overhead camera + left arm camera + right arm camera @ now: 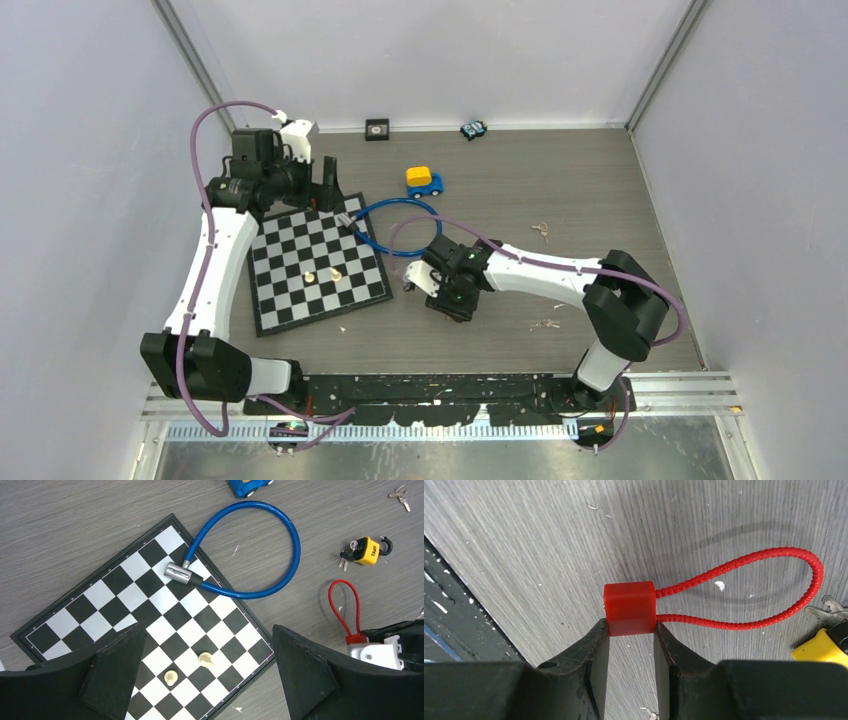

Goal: Unlock with the key

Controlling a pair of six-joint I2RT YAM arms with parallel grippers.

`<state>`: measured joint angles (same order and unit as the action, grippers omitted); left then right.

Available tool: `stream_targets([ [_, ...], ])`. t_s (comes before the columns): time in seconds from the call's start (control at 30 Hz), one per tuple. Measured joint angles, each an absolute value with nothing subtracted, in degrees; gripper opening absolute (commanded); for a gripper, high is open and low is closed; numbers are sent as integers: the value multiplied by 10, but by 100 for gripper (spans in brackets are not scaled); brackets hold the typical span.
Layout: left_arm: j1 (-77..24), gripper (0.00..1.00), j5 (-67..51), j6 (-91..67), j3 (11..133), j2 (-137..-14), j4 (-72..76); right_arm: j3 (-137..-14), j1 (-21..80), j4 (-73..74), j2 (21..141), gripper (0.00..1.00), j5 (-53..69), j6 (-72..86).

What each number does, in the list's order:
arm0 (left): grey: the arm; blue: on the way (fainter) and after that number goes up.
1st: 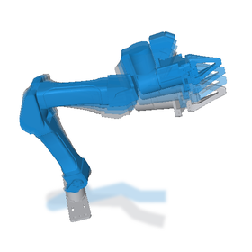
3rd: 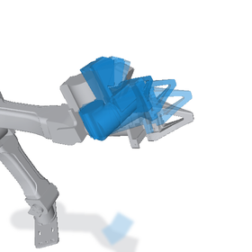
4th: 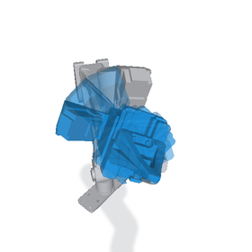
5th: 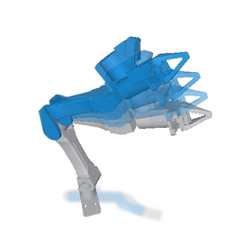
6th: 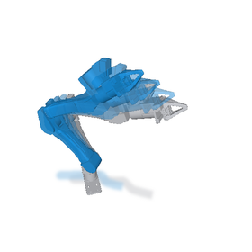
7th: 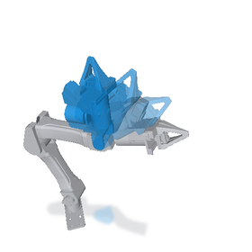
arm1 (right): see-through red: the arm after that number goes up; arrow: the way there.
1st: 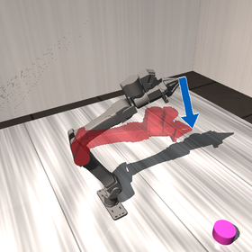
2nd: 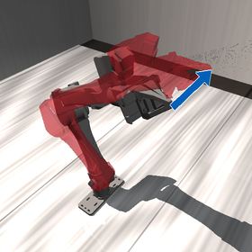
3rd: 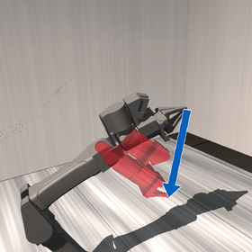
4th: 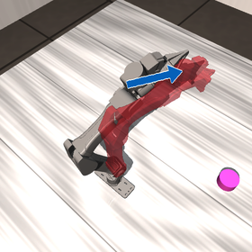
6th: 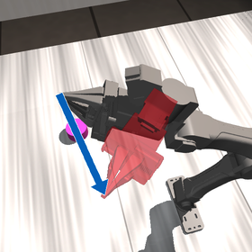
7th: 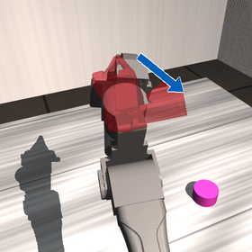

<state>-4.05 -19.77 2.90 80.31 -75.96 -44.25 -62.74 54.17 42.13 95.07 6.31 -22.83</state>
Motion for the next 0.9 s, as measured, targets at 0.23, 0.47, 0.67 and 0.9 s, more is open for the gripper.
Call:
stream_targets([
  [0.23, -41, 100, -213, 29, 800, -757, -432, -613, 542, 395, 952, 40, 48, -217],
  [0.47, -41, 100, -227, 30, 780, -738, -429, -613, 542, 390, 953, 63, 35, -210],
  [0.67, -41, 100, -230, 35, 780, -728, -429, -613, 542, 399, 948, 69, 26, -213],
  [0.9, -41, 100, -239, 48, 780, -722, -432, -606, 475, 467, 833, 72, 39, -244],
])
